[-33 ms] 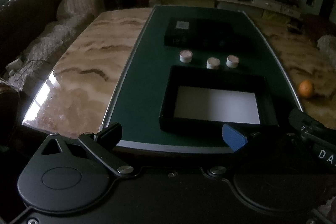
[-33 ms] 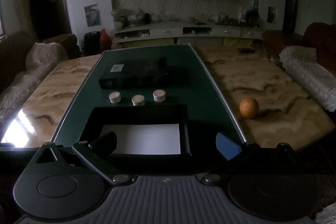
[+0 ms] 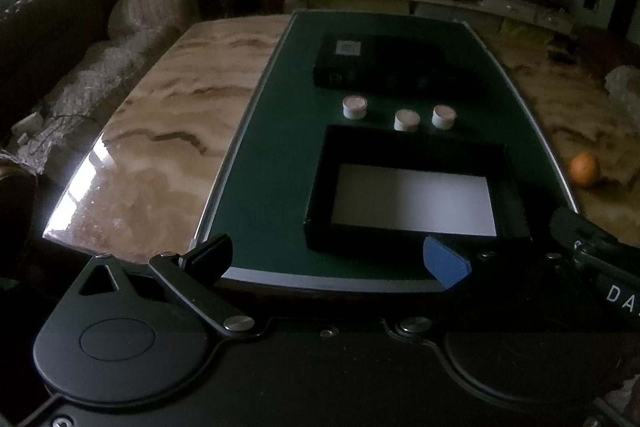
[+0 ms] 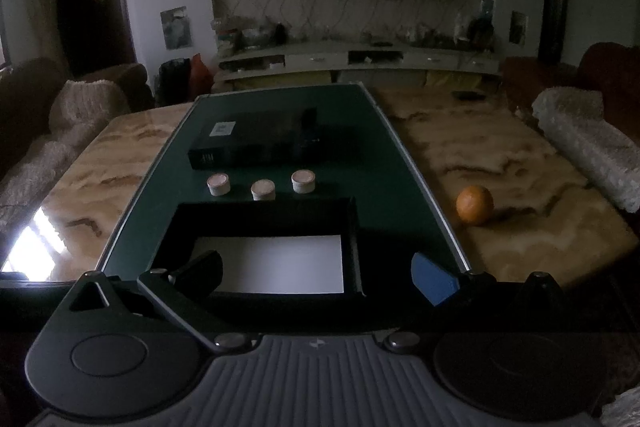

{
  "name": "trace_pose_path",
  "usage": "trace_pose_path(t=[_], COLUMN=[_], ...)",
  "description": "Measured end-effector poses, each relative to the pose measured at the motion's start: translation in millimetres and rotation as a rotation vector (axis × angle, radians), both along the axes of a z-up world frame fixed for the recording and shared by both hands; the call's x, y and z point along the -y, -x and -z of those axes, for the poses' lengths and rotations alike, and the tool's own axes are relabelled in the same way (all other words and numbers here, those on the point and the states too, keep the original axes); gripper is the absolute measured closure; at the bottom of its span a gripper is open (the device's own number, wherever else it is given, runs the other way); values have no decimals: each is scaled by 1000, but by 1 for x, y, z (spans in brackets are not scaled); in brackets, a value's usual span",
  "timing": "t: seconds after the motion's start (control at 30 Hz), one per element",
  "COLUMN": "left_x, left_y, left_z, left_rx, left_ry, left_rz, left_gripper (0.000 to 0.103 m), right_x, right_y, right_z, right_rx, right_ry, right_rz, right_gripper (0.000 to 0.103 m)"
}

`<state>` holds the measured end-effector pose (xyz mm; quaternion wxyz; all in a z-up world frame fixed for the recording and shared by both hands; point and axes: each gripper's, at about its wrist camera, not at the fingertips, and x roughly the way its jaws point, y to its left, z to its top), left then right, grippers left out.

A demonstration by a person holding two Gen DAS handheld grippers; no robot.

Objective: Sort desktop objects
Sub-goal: 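Move the left gripper toward the row of cream containers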

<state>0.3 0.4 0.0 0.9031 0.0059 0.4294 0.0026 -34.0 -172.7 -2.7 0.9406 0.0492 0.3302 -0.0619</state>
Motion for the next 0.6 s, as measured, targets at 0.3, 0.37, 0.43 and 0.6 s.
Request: trace_pose_path(t=[0.3,0.37,0.43,0.6], left_x=[1,1,2,3], left_y=[-2,-1,-2,-5], left_z=[2,1,3,5], left_rx=[6,2,-7,-17], left_ry=[-17,-21,-30,-35], left_rz=[5,6,8,5], left_gripper=[0,0,0,0], right_x=[4,5,5,7], right_y=[0,0,0,-2], right_z=[1,1,2,4], right_rx=[-1,-1,-1,-9], right_ry=[-6,-8,-9,-19], right_rz=[3,4,5,2], right_gripper=[0,0,0,0])
